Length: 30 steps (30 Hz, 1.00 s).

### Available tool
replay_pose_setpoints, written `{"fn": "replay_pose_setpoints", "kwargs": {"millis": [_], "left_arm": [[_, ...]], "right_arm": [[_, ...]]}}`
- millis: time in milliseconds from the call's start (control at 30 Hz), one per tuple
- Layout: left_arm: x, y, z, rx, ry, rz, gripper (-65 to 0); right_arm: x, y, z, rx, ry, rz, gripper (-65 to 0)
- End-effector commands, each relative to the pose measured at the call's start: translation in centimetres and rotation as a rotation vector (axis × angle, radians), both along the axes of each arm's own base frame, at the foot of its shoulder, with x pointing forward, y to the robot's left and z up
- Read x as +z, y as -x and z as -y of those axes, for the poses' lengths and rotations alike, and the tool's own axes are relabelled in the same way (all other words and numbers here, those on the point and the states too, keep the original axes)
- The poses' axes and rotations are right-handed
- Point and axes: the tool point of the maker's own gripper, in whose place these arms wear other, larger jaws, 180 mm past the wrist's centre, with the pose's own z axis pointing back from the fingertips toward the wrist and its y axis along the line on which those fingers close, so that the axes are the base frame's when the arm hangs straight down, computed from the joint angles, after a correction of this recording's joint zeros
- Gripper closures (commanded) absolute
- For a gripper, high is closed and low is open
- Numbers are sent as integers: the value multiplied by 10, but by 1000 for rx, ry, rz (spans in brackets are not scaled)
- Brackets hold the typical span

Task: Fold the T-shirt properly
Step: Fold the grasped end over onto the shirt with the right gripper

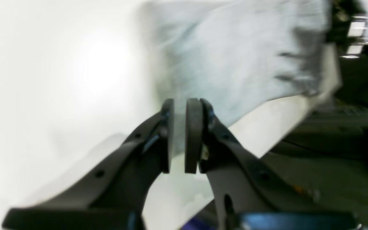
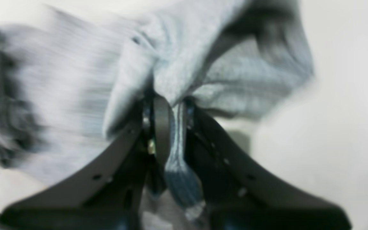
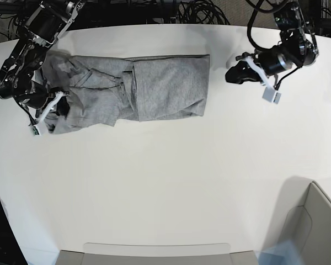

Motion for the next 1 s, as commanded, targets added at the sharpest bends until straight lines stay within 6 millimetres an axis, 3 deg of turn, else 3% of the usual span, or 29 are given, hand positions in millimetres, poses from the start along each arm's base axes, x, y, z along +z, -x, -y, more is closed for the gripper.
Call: {"fn": "replay_pose_setpoints", "kwargs": {"millis": [0, 133, 233, 467, 533, 700, 900, 967], "left_arm": [[6, 1, -12, 18, -14, 15, -68], [2, 20, -48, 77, -82, -25, -68], [1, 24, -59, 89, -105, -37, -68], [0, 25, -60, 89, -104, -42, -68], [-1, 25, -59, 87, -103, -44, -68], [0, 25, -60, 87, -105, -43, -68], [-1, 25, -59, 83, -104, -45, -68], [-1, 25, -59, 83, -104, -45, -68]], "right_arm": [[23, -12, -9, 43, 22, 92, 0], [48, -11, -66, 158, 32, 170, 0], [60, -9, -105, 176, -22, 182, 0], [71, -7, -188, 209, -190, 150, 0], [72, -2, -216, 218, -243, 130, 0], [63, 19, -266, 229, -301, 19, 0], [29, 22, -280, 129, -193, -100, -6], [19, 29, -286, 141, -155, -135, -76]]}}
